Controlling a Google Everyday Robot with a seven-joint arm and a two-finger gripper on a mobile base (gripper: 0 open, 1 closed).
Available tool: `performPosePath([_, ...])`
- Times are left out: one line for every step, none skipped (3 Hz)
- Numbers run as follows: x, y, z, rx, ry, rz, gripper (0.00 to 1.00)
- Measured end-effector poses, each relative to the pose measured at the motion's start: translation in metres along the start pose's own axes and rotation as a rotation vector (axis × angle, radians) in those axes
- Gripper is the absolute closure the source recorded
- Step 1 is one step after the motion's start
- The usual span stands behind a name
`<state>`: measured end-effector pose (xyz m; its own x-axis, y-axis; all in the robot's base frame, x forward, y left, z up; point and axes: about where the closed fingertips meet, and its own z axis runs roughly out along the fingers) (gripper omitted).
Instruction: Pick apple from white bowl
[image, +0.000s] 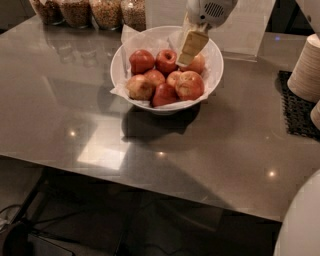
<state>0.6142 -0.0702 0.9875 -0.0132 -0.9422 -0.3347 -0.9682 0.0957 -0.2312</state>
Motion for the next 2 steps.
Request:
performPosePath([0.0052, 0.0088, 0.0192, -0.048, 0.031, 0.028, 0.00])
performPosePath([0.0031, 0.0059, 0.0204, -0.038, 0.025, 0.026, 0.00])
